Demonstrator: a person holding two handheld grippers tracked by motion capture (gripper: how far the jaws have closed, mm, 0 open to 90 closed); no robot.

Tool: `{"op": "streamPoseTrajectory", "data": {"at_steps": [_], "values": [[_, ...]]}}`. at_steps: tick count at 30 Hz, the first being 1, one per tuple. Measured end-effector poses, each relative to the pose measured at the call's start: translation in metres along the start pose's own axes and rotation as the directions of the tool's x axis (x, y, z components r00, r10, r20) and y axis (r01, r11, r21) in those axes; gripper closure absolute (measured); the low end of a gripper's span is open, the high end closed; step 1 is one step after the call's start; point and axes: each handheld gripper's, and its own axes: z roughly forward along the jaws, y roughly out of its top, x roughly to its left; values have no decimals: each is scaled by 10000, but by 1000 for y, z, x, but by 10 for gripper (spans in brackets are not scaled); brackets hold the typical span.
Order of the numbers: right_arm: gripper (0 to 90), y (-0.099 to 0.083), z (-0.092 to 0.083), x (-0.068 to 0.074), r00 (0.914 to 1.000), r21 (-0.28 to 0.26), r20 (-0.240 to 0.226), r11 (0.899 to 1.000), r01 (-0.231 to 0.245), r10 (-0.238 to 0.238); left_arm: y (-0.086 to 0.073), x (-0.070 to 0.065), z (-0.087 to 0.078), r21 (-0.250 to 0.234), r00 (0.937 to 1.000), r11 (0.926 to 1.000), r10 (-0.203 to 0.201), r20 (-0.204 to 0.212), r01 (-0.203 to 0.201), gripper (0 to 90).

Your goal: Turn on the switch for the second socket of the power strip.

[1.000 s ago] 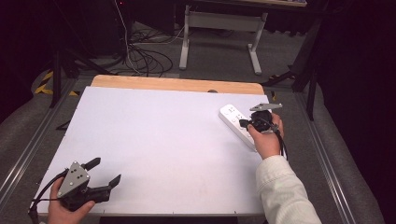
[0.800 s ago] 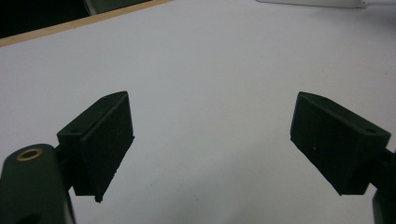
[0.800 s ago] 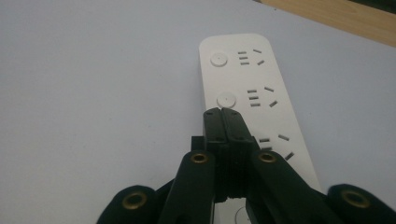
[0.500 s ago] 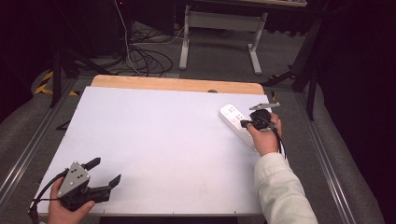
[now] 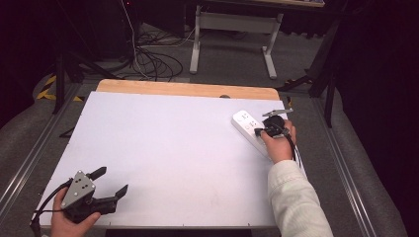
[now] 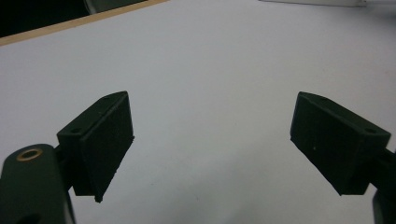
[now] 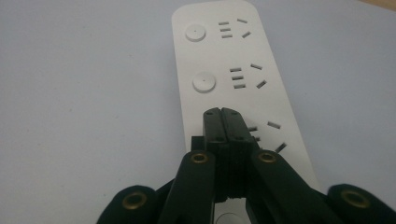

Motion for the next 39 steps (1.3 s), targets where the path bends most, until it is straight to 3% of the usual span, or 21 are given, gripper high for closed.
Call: {"op": "streamPoseTrajectory", "data": {"at_steps": [22,39], "values": [[900,0,3,4,9992,156,184,9993,350,-352,0,0,0,18,10000,10000,39,-9,-39,138],[900,-1,5,6,9993,207,237,9994,289,-294,0,0,-1,10,10000,10000,28,11,-28,138]]}}
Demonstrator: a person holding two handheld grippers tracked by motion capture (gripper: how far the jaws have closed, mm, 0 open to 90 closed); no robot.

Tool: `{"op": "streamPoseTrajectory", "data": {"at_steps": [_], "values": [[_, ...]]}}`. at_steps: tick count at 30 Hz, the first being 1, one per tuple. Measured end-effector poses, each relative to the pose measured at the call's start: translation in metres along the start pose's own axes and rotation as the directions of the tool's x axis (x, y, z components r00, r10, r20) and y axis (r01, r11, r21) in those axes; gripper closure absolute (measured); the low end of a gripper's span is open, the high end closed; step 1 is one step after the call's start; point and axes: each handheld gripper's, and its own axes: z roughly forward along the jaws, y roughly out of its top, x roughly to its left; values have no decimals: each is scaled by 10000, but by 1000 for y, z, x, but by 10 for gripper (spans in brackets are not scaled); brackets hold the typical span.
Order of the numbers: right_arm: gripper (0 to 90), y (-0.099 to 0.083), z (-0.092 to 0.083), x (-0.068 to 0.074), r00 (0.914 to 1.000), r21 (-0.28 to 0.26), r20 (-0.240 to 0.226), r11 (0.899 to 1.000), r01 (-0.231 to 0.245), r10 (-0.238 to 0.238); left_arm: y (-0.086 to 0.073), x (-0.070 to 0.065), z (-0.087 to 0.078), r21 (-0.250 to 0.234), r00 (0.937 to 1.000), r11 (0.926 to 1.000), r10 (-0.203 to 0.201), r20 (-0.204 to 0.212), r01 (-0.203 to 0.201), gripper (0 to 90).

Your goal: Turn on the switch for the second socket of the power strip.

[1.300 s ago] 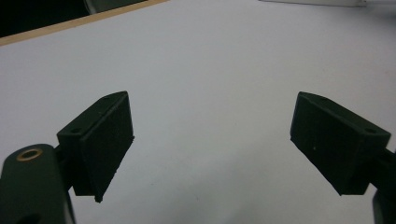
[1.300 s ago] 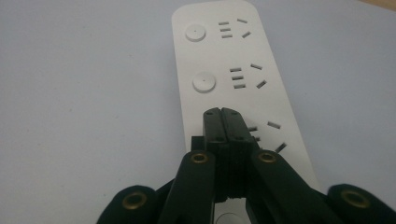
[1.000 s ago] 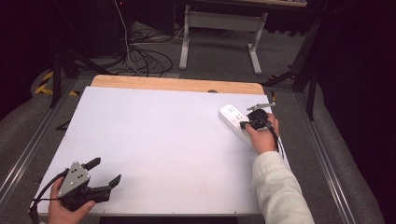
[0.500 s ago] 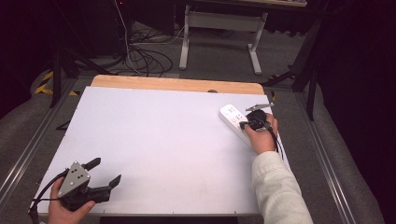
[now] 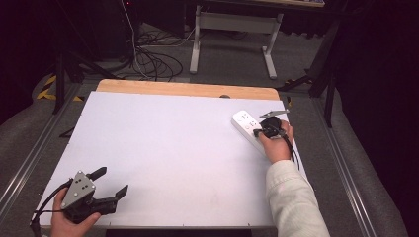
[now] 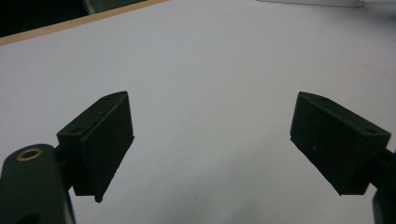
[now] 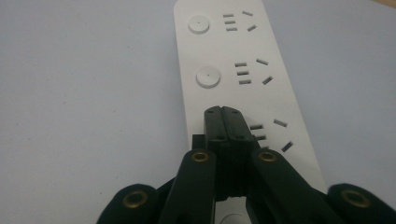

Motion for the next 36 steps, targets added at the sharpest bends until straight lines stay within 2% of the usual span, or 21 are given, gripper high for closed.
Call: {"op": "streamPoseTrajectory", "data": {"at_steps": [9,14,19,22,29,31,34,36], "values": [[900,1,1,0,9999,94,10,9999,116,-116,0,0,0,-29,10000,10000,-27,20,27,138],[900,0,1,-1,10000,62,-40,10000,-25,25,0,0,0,-26,10000,10000,-20,34,20,138],[900,1,1,1,9999,135,55,9999,97,-98,0,-1,0,-12,10000,10000,-19,42,19,138],[900,0,1,0,10000,150,-56,9999,-36,37,0,-1,-1,-21,10000,10000,-6,22,6,138],[900,2,1,1,9999,136,98,9999,106,-107,0,0,0,-27,10000,10000,-27,17,27,138],[900,4,-2,3,9995,-41,163,9996,262,-261,0,0,0,-17,10000,10000,2,-10,-2,138],[900,7,-11,8,9991,-636,40,9971,414,-412,0,0,1,5,10000,10000,12,19,-12,138],[900,11,-17,12,9987,-800,-105,9956,482,-492,1,0,1,-8,10000,10000,33,22,-33,138]]}}
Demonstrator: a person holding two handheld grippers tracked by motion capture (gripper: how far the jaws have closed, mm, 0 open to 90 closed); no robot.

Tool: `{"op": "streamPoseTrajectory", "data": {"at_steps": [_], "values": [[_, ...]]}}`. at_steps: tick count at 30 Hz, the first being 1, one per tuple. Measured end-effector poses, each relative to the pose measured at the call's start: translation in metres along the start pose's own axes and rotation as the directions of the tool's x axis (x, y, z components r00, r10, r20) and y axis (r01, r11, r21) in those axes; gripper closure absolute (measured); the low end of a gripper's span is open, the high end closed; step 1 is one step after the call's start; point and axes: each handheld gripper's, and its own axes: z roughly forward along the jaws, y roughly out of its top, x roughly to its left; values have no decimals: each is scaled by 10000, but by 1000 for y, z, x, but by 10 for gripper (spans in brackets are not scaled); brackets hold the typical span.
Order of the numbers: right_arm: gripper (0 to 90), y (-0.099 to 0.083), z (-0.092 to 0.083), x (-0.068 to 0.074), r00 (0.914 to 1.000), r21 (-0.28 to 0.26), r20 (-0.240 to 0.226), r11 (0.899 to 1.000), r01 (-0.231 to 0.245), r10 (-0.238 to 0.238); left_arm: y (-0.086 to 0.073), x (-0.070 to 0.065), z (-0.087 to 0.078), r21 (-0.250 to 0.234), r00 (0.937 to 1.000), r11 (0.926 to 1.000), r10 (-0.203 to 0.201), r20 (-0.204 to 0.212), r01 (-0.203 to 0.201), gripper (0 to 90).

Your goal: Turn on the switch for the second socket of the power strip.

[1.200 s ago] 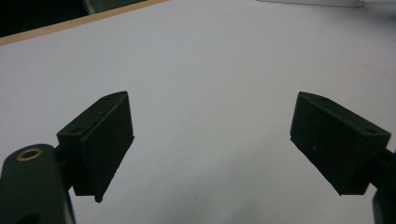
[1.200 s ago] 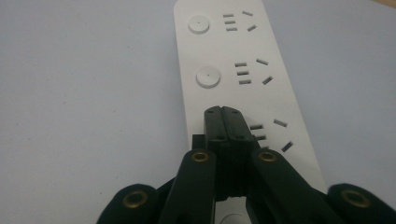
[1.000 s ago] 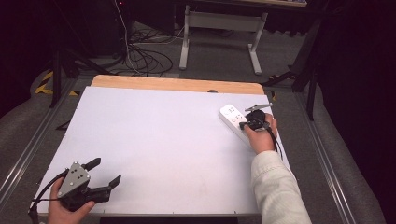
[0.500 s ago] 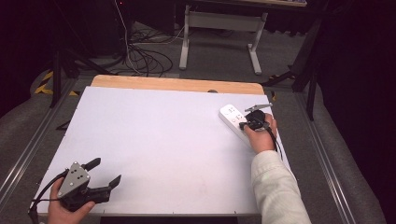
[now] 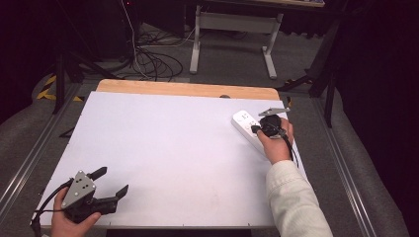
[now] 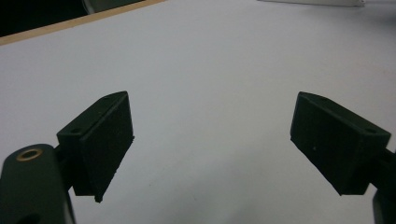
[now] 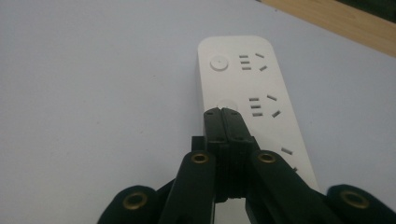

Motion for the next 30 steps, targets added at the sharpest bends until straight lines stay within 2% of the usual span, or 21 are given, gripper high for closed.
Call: {"op": "streamPoseTrajectory", "data": {"at_steps": [3,6,15,23,26,27,28,30], "values": [[900,4,-7,5,9997,-49,-41,9997,253,-253,0,-1,-1,-25,10000,10000,-87,-9,87,138],[900,8,-14,9,9995,-187,32,9994,305,-304,0,-1,0,-34,10000,10000,-55,6,55,138],[900,14,-39,10,9998,-788,-186,9969,7,-22,0,0,0,-15,10000,10000,-11,8,11,138],[900,14,-53,12,9996,-1159,-285,9933,26,-59,0,0,0,34,10000,10000,-54,1,54,137],[900,15,-60,16,9978,-1519,-593,9882,196,-289,0,0,1,3,10000,10000,-57,-2,57,137],[816,15,-62,19,9968,-1613,-680,9864,305,-420,0,0,1,7,10000,10000,-64,-9,64,137],[683,15,-65,22,9972,-1804,-612,9831,305,-422,0,0,1,19,10000,10000,-93,7,93,137],[608,14,-71,27,9963,-1972,-714,9798,338,-488,0,0,1,4,9999,9999,-109,-10,109,137]]}}
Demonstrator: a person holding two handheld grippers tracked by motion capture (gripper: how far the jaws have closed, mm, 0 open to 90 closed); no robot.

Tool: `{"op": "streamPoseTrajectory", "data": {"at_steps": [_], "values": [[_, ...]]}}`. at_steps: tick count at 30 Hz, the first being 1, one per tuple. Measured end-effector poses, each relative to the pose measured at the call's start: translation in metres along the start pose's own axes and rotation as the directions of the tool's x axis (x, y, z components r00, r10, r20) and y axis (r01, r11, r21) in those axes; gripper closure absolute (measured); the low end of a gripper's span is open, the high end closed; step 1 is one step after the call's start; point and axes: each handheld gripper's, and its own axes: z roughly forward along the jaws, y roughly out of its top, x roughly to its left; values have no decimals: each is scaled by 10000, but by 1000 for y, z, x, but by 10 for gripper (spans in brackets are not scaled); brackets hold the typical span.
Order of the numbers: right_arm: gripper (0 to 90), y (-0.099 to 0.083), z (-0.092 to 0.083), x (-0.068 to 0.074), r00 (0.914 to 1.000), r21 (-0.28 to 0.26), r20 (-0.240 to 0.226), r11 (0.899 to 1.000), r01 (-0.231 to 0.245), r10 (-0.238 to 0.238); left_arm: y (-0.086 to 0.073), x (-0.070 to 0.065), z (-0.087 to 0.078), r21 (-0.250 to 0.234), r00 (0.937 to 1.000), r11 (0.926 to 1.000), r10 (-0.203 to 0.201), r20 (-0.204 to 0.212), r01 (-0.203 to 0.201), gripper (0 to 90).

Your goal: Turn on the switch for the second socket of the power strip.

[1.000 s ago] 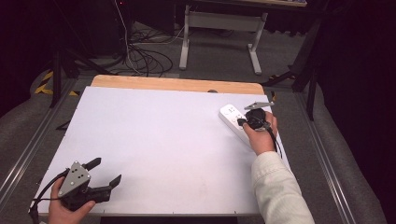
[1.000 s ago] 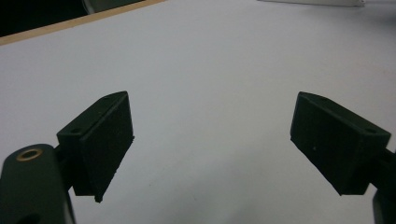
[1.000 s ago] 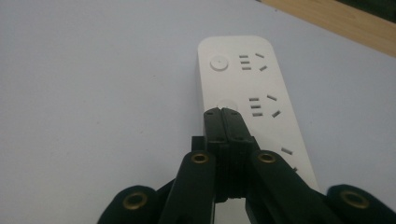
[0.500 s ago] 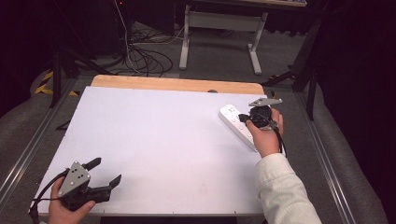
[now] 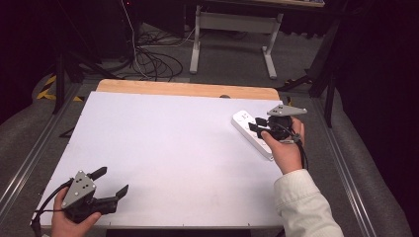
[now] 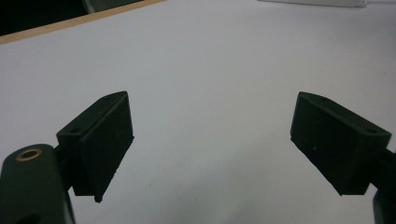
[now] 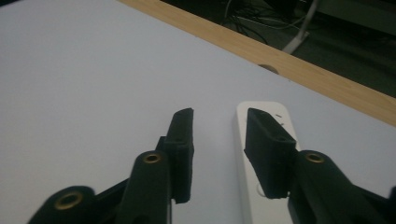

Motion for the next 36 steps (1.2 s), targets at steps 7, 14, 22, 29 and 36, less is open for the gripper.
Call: {"op": "streamPoseTrajectory", "data": {"at_steps": [7,14,22,29,36], "values": [[335,-1,-27,18,9989,-860,-443,9963,86,-125,0,-1,0,-2,10000,10000,-27,3,27,136],[258,-12,-49,34,9940,-1435,-1012,9893,262,-410,0,0,-1,-49,9999,10000,-61,98,62,132],[240,-35,-68,46,9842,-1813,-1691,9832,208,-520,0,0,-1,-50,9999,10000,-82,81,82,131],[240,-58,-77,53,9832,-1789,-1498,9809,765,-1040,0,-1,-1,-55,9999,9999,-90,102,91,131],[244,-83,-74,51,9651,-1965,-2574,9805,-41,-476,1,-1,-2,-138,9993,9996,-242,273,245,129]]}}
